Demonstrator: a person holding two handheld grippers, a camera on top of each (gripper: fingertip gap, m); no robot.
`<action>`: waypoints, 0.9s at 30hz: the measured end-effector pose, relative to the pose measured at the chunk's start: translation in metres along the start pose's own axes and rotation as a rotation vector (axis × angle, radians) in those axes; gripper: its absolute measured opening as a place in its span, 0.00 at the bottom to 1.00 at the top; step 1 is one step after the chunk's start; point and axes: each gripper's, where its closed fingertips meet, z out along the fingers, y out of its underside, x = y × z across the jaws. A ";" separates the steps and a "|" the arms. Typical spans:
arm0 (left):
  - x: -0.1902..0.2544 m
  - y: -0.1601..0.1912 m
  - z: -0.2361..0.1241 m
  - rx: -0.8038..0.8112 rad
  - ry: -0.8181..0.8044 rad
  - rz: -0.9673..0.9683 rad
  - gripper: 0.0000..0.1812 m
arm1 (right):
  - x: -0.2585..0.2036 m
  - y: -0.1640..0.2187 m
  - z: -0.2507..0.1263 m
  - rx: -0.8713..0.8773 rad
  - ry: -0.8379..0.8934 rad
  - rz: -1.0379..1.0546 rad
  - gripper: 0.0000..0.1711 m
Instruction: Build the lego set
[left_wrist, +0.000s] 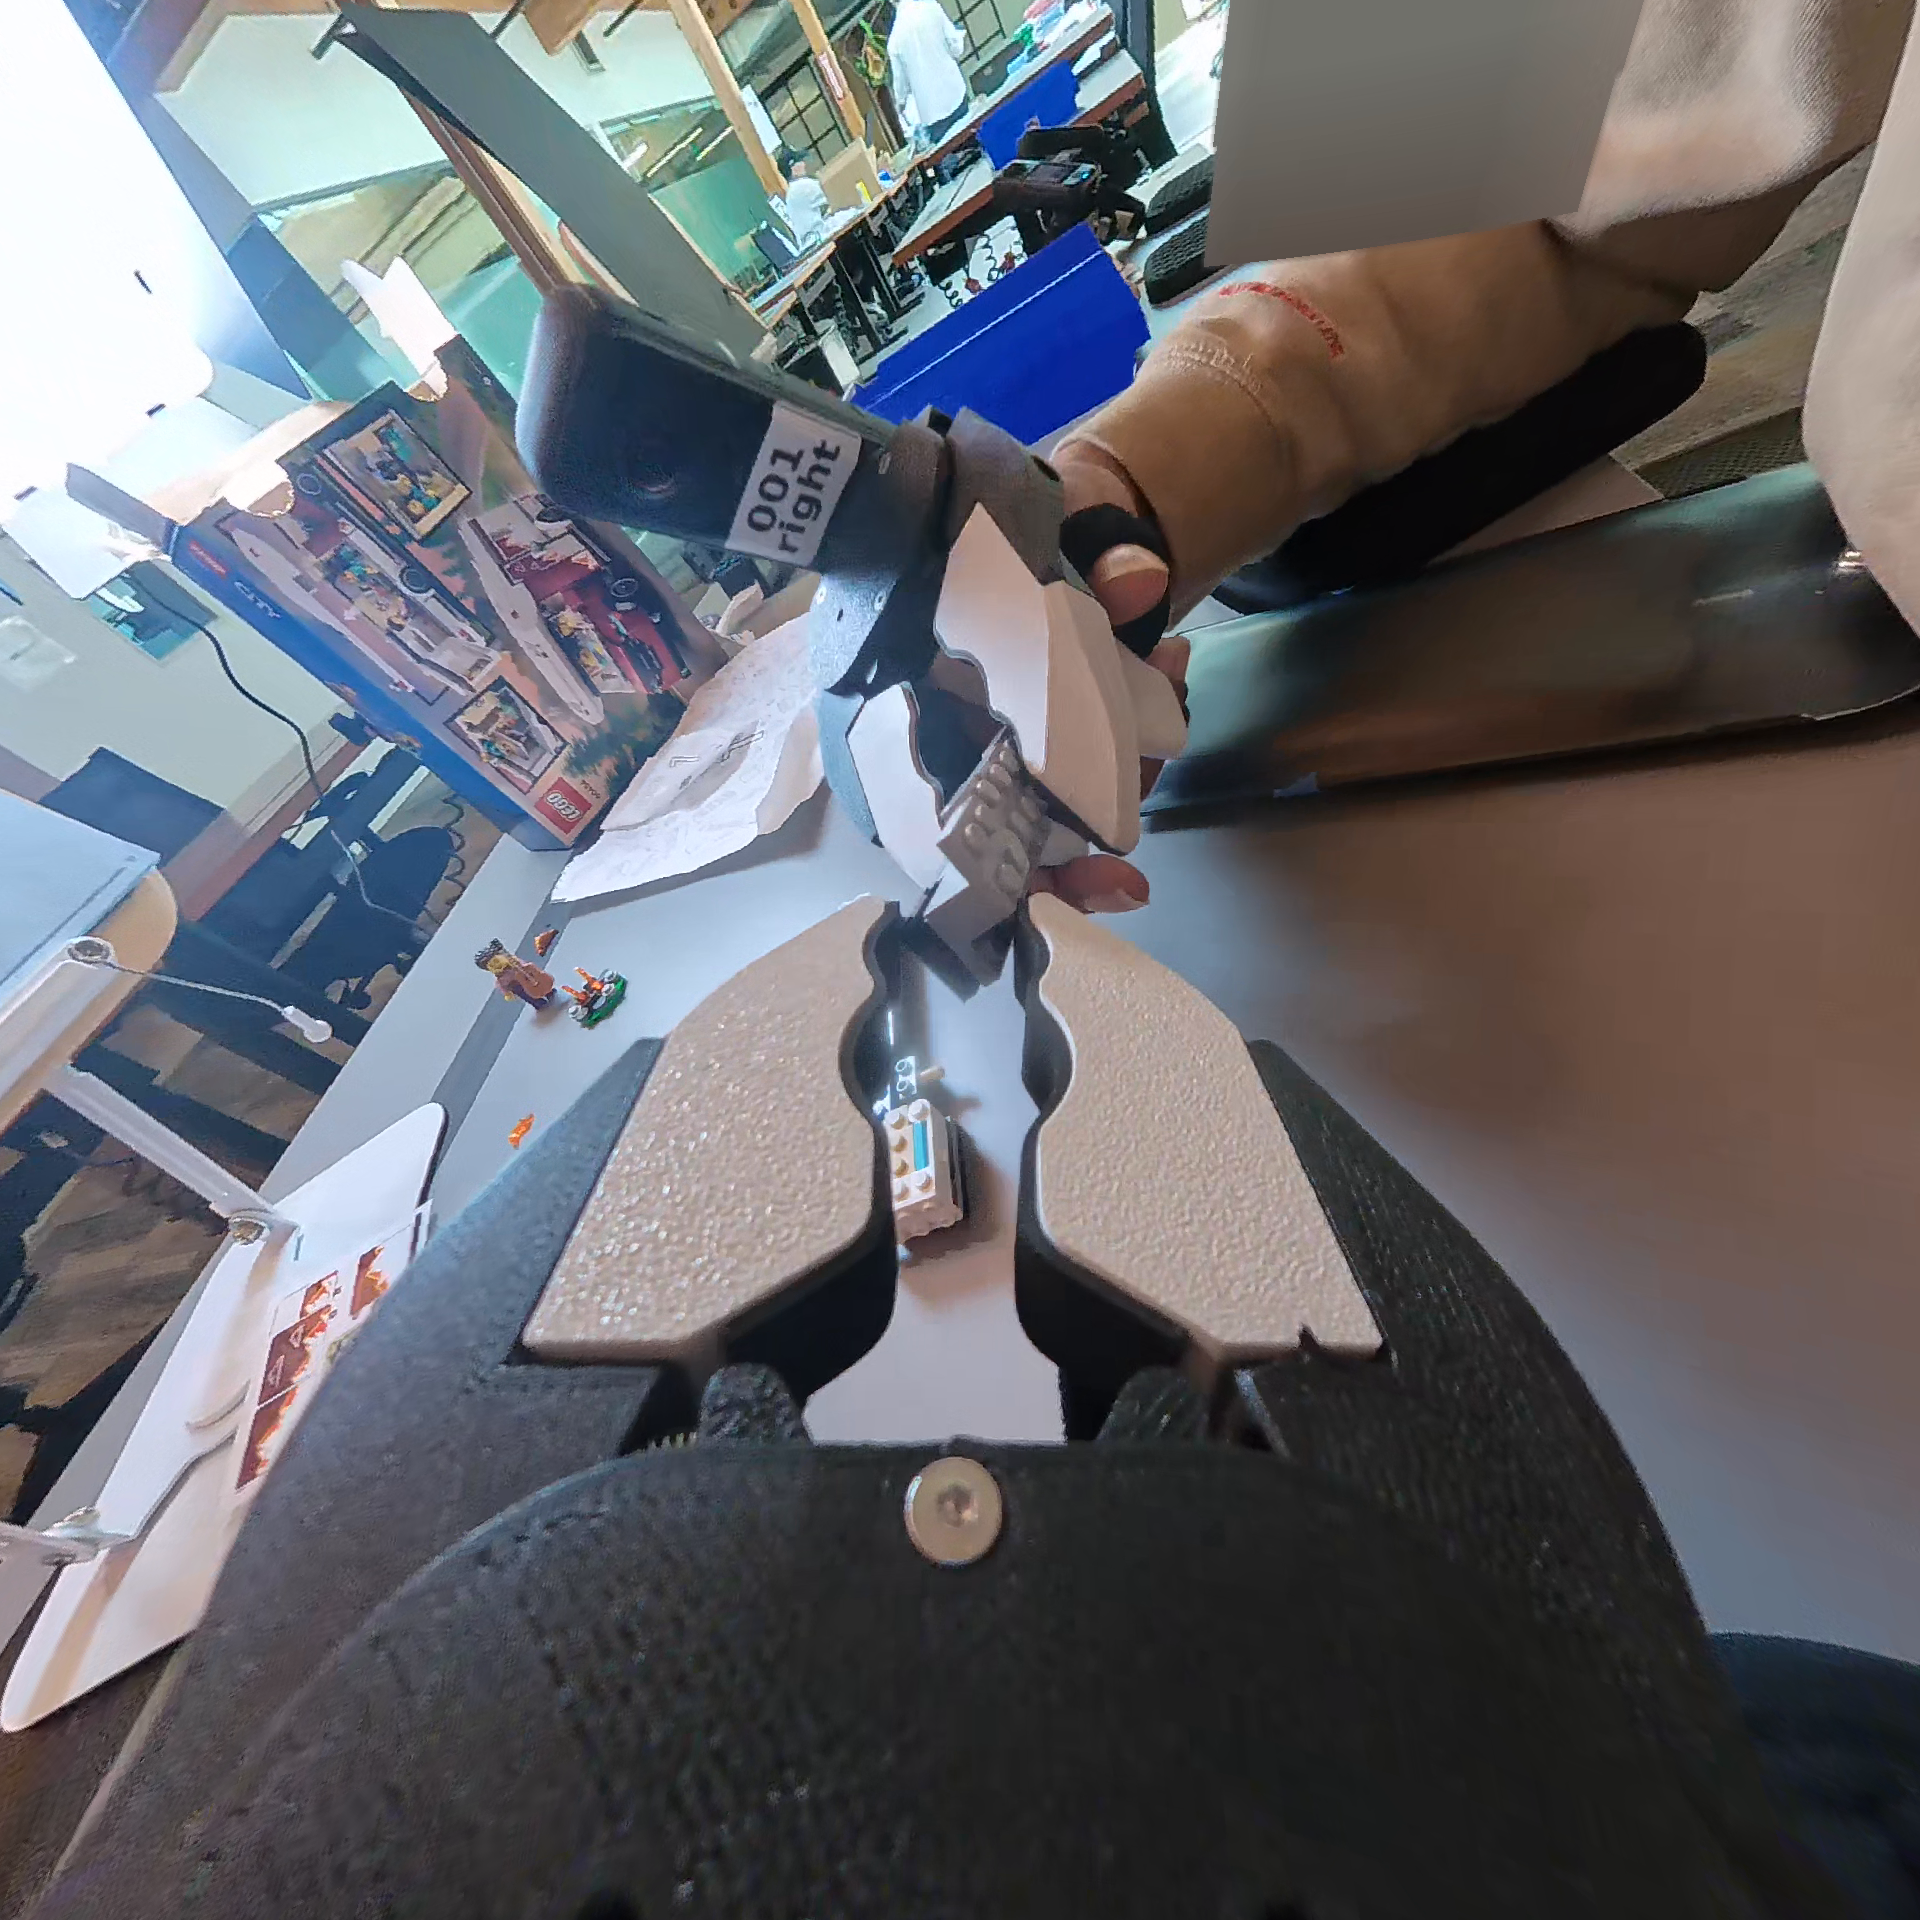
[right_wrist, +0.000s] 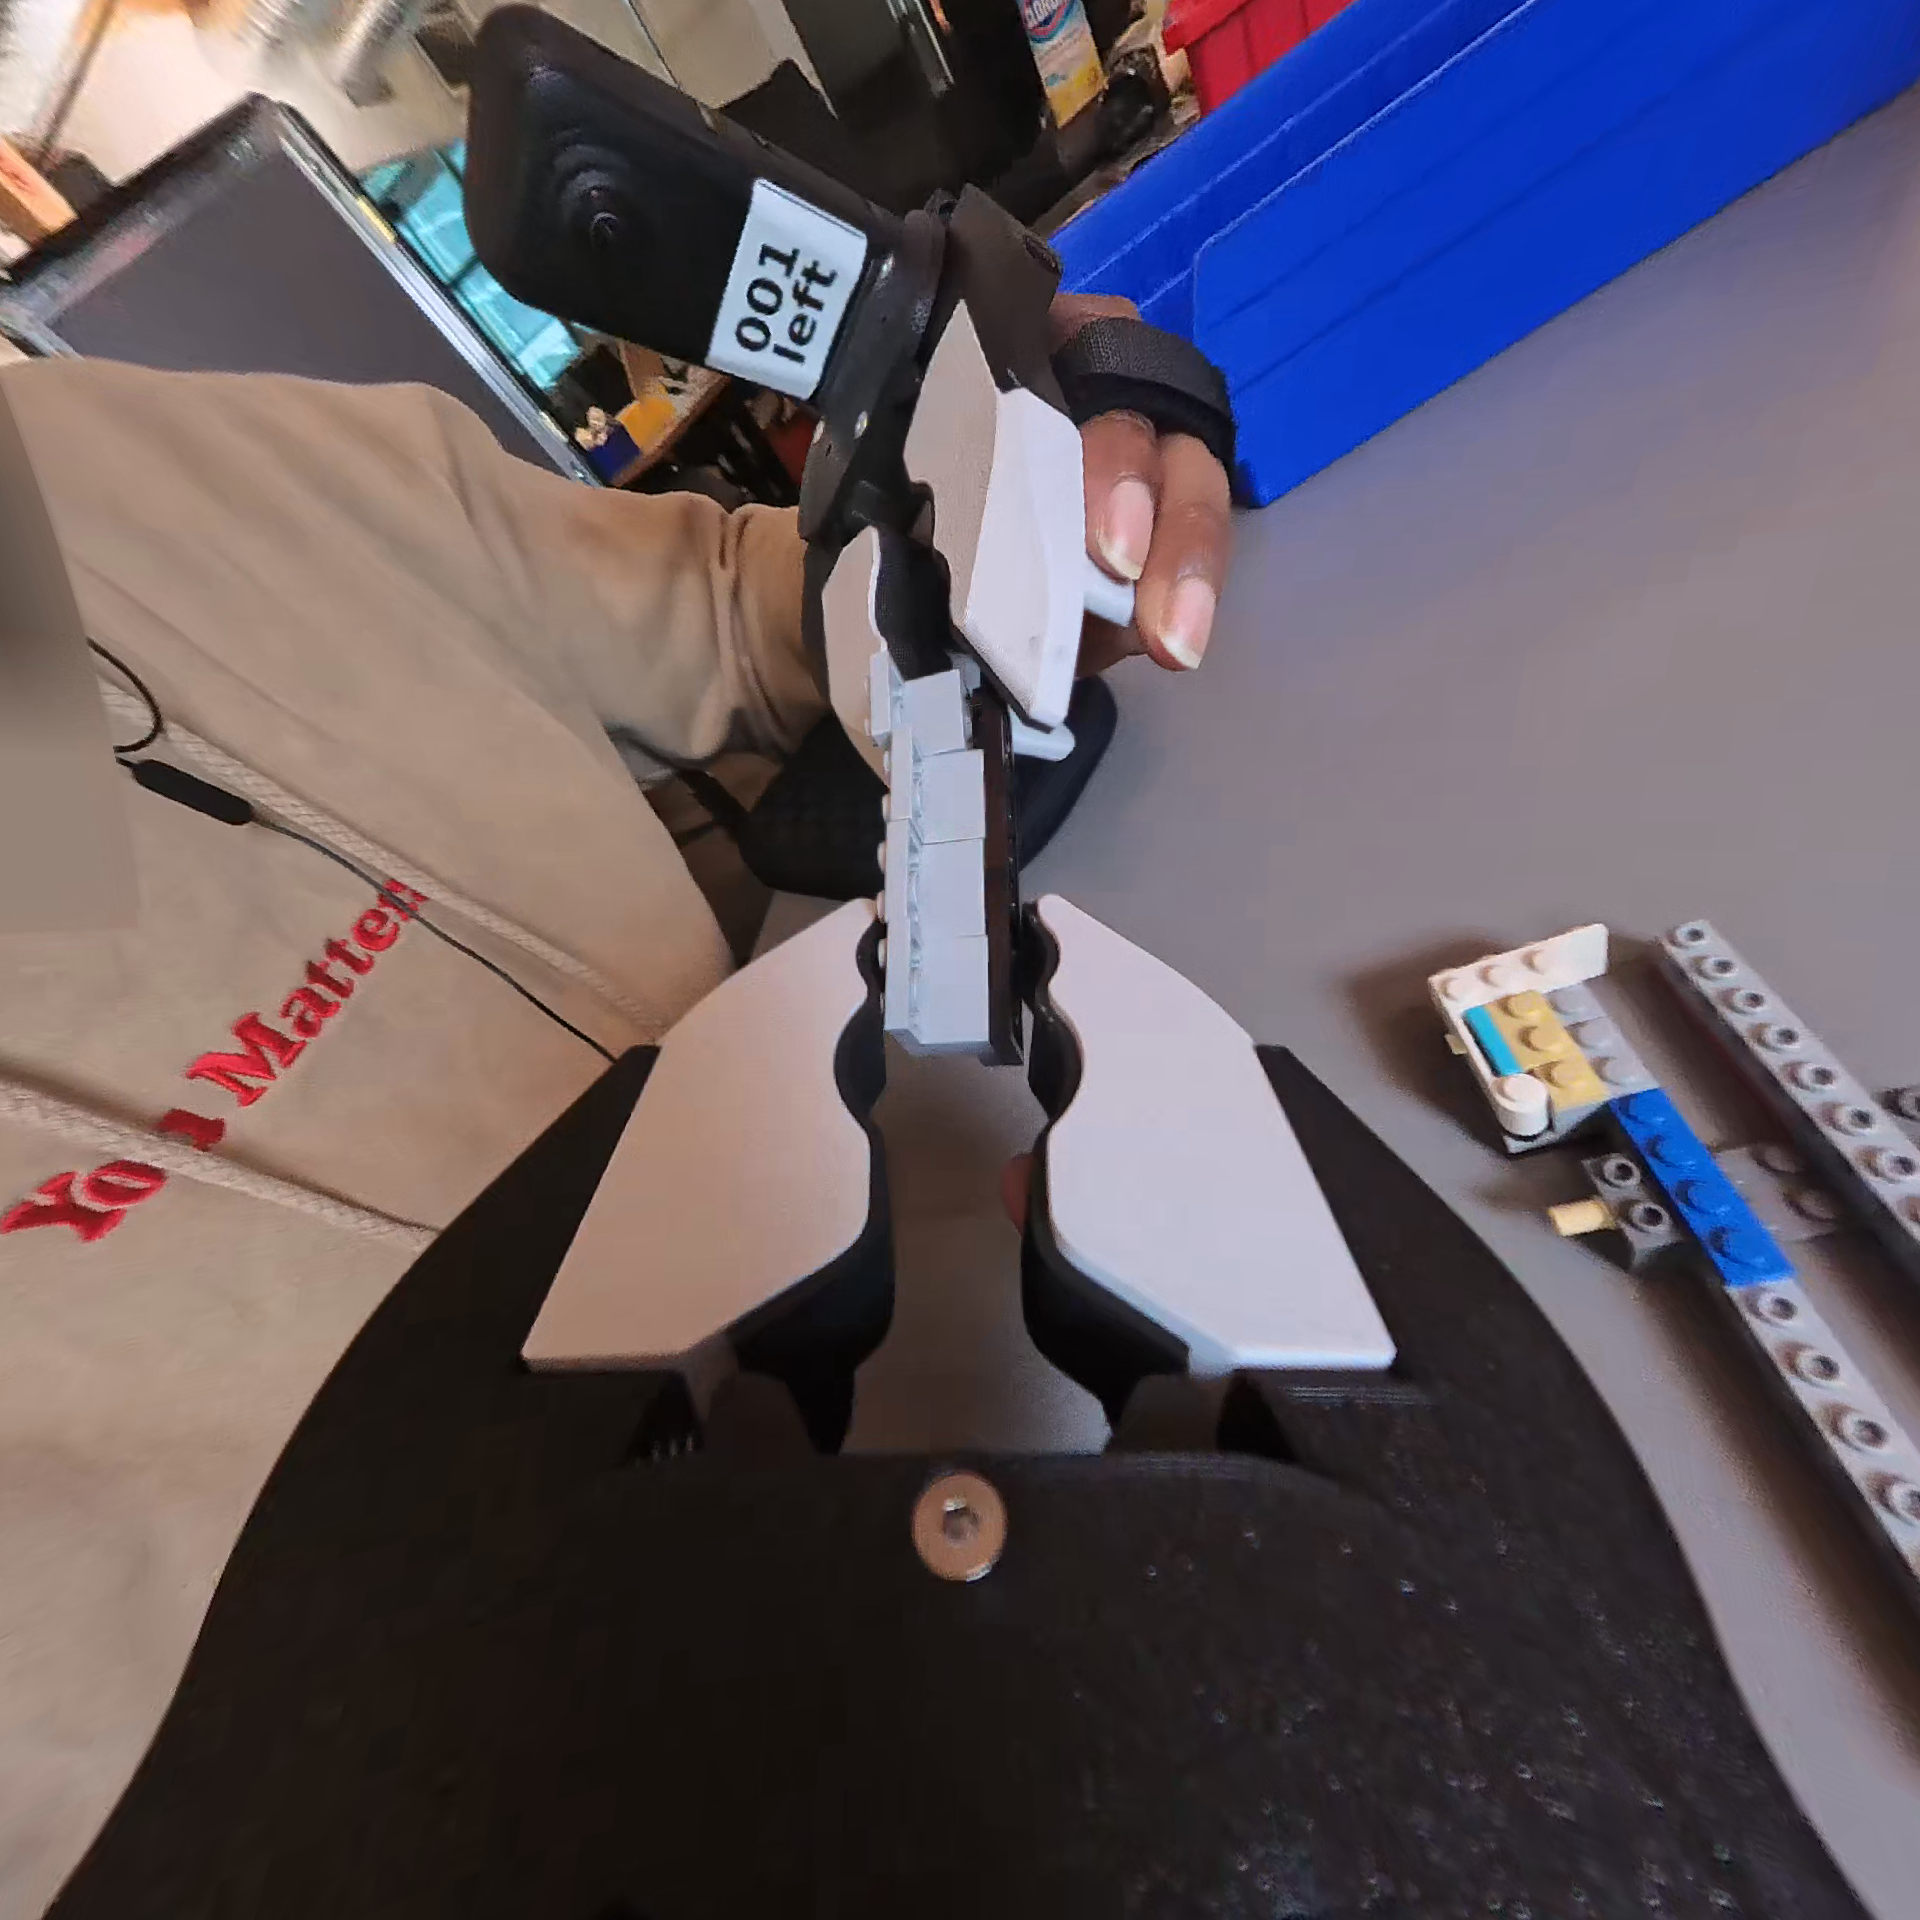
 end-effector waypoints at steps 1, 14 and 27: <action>0.001 0.000 0.000 0.002 0.011 -0.009 0.11 | -0.001 0.002 0.000 -0.006 -0.014 0.001 0.13; 0.023 -0.012 0.001 0.046 0.141 -0.042 0.12 | -0.020 0.021 0.006 -0.085 -0.104 -0.177 0.11; 0.026 -0.012 -0.001 0.055 0.224 -0.185 0.08 | -0.012 0.018 0.008 -0.108 0.073 -0.470 0.11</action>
